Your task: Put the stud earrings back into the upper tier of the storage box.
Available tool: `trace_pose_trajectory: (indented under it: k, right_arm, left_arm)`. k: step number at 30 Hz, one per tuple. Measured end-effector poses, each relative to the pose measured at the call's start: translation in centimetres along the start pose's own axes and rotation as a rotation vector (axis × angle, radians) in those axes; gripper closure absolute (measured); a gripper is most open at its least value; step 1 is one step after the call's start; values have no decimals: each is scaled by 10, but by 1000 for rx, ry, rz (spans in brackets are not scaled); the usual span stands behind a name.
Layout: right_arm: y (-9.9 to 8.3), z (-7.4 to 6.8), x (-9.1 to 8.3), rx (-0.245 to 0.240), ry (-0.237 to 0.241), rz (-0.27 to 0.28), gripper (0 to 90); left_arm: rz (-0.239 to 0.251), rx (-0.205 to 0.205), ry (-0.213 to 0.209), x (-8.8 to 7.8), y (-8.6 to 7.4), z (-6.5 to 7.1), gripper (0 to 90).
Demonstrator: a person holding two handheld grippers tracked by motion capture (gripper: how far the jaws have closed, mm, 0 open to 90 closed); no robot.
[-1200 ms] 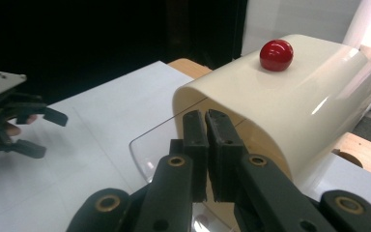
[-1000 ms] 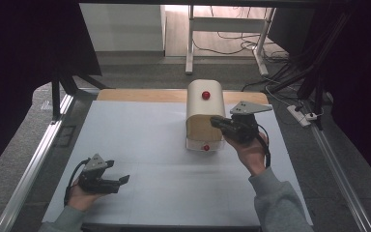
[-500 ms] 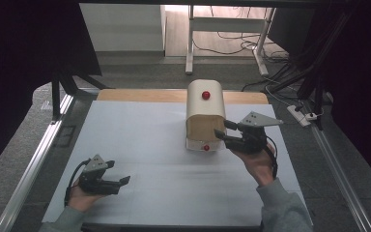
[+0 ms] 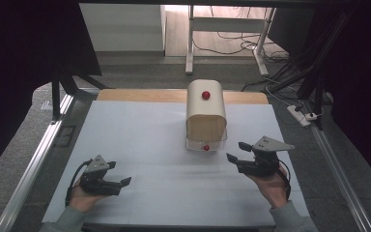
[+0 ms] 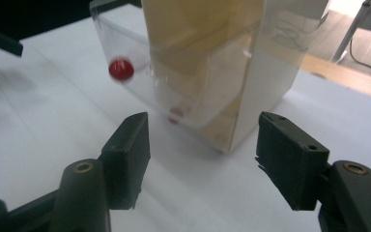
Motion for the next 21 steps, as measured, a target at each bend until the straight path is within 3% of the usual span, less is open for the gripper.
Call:
trace_pose_trajectory:
  k: [14,21]
  right_arm:
    - [-62,18,7,9,-40,-57,287]
    - [-81,23,8,-4,-56,-71,287]
  left_arm:
    - [-20,10,-11,4,-2,3,122]
    - [-20,15,-12,4,-2,4,122]
Point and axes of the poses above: each handheld gripper's, and its own axes: x roughly forward along the jaws, y roughly out of its top, z roughly to its right, the point moved 10 cm from there along x, roughly forward along the jaws, and after that the axes turned 14 degrees about -z, right-handed, at the moved point
